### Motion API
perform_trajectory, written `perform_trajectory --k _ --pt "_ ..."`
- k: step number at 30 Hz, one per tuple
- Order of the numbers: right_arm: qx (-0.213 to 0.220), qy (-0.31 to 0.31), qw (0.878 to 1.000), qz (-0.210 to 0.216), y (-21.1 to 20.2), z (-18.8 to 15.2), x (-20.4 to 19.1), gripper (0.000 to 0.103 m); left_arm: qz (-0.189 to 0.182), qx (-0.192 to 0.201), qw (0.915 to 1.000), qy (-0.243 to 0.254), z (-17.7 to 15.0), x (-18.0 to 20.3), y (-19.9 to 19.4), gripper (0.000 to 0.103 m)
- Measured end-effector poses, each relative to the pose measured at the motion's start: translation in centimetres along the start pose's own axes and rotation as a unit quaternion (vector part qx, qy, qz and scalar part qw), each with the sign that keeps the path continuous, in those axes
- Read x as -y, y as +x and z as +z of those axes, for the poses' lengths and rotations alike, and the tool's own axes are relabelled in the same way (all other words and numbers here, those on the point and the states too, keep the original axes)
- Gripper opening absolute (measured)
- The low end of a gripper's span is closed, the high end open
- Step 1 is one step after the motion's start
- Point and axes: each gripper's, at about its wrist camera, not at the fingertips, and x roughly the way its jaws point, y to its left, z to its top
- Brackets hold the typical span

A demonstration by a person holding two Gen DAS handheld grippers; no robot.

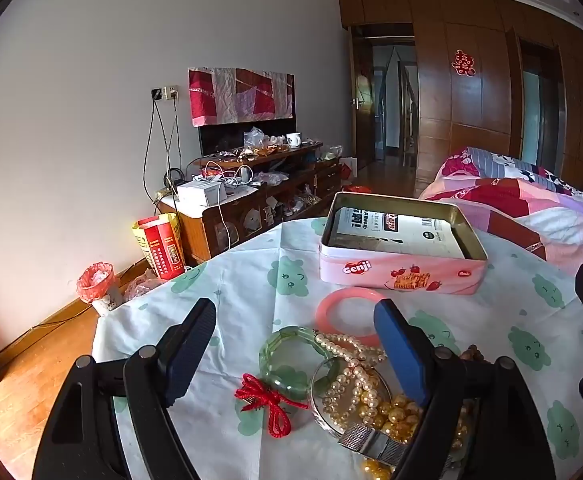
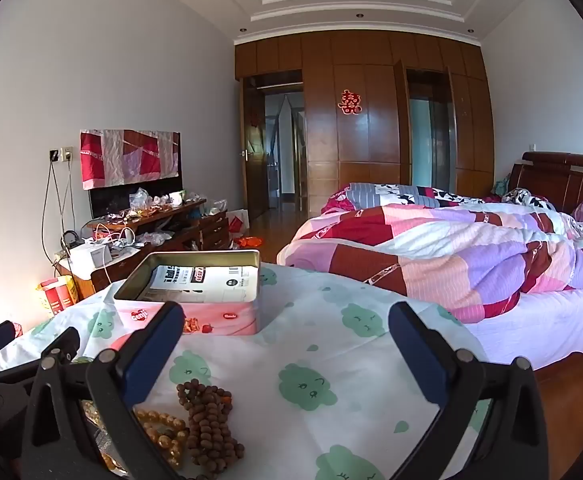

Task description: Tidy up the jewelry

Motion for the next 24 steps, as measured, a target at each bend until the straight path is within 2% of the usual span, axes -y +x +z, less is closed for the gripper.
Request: perform_trajectory --k 6,24 --pt "-0.001 -0.004 1.000 -0.001 0.0 0.0 0.0 0.103 -0.019 0.013 0.9997 -0.001 0.0 0.3 -0.5 0.081" --pt "-0.001 -0.003 1.000 -0.002 0.0 -0.1 0.0 0.103 -0.020 0.016 0.9997 -0.001 -0.2 0.1 -1.1 0.081"
